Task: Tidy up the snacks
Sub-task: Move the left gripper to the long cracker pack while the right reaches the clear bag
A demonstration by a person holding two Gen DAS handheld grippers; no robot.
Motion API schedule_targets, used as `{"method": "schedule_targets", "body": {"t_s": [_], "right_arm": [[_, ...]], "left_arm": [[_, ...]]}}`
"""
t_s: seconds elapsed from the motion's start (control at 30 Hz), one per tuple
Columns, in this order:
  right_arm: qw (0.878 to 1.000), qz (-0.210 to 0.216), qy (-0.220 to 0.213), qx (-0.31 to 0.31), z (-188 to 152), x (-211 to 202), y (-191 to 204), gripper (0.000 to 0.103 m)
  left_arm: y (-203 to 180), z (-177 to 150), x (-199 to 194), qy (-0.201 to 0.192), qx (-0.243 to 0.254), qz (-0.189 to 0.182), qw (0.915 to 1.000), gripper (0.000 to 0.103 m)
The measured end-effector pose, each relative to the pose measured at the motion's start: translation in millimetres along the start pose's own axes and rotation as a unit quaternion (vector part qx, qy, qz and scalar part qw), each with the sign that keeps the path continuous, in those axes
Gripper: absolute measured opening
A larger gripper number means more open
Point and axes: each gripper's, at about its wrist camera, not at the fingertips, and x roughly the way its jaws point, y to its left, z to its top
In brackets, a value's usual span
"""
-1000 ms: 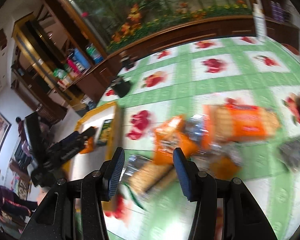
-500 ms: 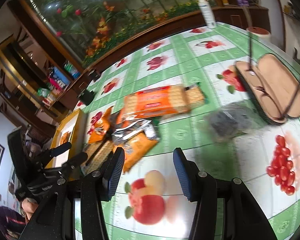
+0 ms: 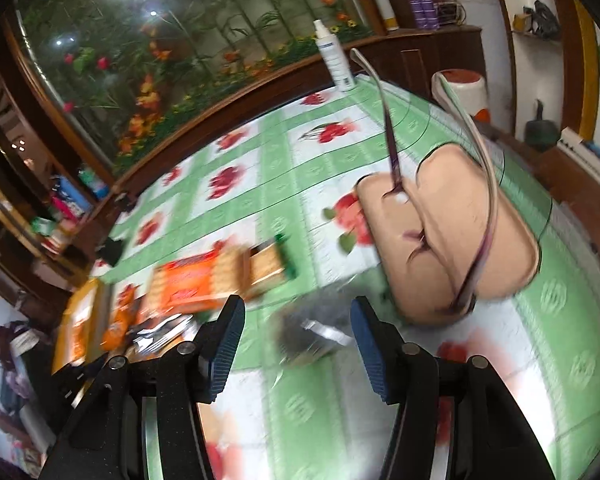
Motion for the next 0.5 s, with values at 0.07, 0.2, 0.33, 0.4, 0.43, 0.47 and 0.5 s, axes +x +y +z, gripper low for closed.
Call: {"method": "schedule_targets", "body": {"t_s": [0.07, 0.2, 0.33, 0.4, 0.43, 0.47, 0.5], "right_arm": [[1.000, 0.006, 0.008, -0.004, 5, 9, 0, 0.059], [0.999, -0.007, 0.018, -0.029, 8, 25, 7, 0.059], [0.998, -0.036, 0.034, -0.042, 1, 37, 6, 0.059], [0.997, -0.038, 0.037, -0.047, -5, 35, 7, 0.062], [0.997, -0.030, 0.044, -0.048, -11, 31, 9, 0.063], [0.997, -0.007, 0.057, -0.048, -19, 25, 13, 0.065], [0.996, 0.018, 0.070, -0.049, -26, 22, 17, 0.066]], "left_arm": [[-2, -7, -9, -0.003, -0.004, -0.004, 1.0000, 0.049], [-7, -22, -23, -0.010, -0.017, -0.019, 0.9996, 0.049], [-9, -30, -26, -0.016, -0.021, -0.028, 0.9992, 0.049], [-7, -30, -26, -0.016, -0.027, -0.034, 0.9989, 0.049], [-5, -30, -27, -0.016, -0.029, -0.038, 0.9987, 0.049], [-4, -30, -27, -0.016, -0.029, -0.041, 0.9986, 0.049], [-3, -30, -28, -0.015, -0.029, -0.046, 0.9984, 0.049]]}}
